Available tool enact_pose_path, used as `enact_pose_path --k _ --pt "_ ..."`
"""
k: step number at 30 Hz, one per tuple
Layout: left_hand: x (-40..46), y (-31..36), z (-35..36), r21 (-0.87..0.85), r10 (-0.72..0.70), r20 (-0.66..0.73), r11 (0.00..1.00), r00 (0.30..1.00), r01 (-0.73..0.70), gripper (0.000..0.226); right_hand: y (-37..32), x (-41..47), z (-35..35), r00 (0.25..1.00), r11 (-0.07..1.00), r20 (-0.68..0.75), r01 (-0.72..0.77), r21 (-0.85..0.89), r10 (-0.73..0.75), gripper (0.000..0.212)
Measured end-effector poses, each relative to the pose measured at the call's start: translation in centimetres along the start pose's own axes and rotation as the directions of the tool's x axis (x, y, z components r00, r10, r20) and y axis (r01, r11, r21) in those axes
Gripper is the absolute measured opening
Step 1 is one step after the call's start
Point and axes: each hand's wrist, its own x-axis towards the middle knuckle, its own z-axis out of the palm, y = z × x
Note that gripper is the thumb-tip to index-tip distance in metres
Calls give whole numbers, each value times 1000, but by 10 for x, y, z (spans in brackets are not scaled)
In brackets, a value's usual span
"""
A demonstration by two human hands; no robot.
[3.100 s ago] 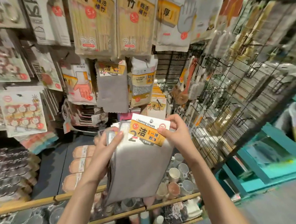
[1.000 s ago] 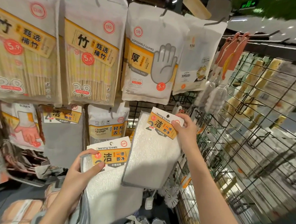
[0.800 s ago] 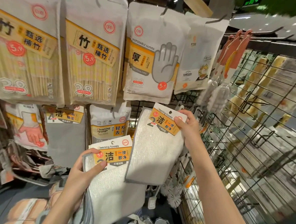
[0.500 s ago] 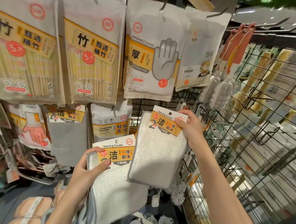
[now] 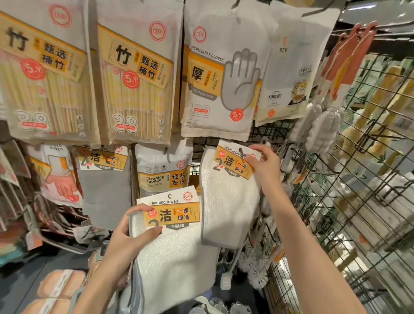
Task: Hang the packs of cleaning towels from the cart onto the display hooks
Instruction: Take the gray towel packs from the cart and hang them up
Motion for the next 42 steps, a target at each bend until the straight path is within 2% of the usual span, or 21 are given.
enact_pose_path --k 4,8,11,14,16,19,23,27,31,35,38,42 --pt "5 -4 -4 50 -8 9 999 1000 8 47 5 14 8 998 996 -60 -4 -84 -1 22" --pt "1 0 -5 26 -28 27 999 999 28 49 7 19 10 996 980 -88 3 -198 -21 20" --pt "-3 5 -8 -5 -31 50 999 998 31 60 1 11 6 998 957 -40 43 -288 -57 32" --pt "-7 11 -7 -40 -5 68 999 998 7 59 -9 -8 1 991 914 26 131 -383 -131 46" --pt "-11 14 -5 -59 17 84 998 996 -13 59 -18 -29 -1 990 928 50 141 -344 -132 47" --pt "-18 18 -2 -63 43 111 997 993 -36 58 -32 -66 0 985 964 125 141 -226 -115 39" --pt "-27 21 0 -54 71 153 997 986 -63 63 -53 -112 15 963 991 267 55 -124 -20 25" --pt "-35 24 -2 -71 66 210 996 976 -52 80 -59 -148 33 921 996 389 -6 -85 39 34" --pt "-43 26 -4 -80 68 204 995 977 -52 80 -57 -173 36 950 998 312 26 -62 -6 44" --pt "-52 23 -8 -28 42 212 999 976 -37 77 -56 -191 29 964 998 262 57 -17 -50 40" --pt "-58 21 -7 -47 44 234 998 971 -34 66 -57 -198 25 978 999 204 41 35 -47 33" --pt "-61 21 3 -28 79 181 997 980 -75 43 -57 -198 14 985 998 163 48 41 -54 32"
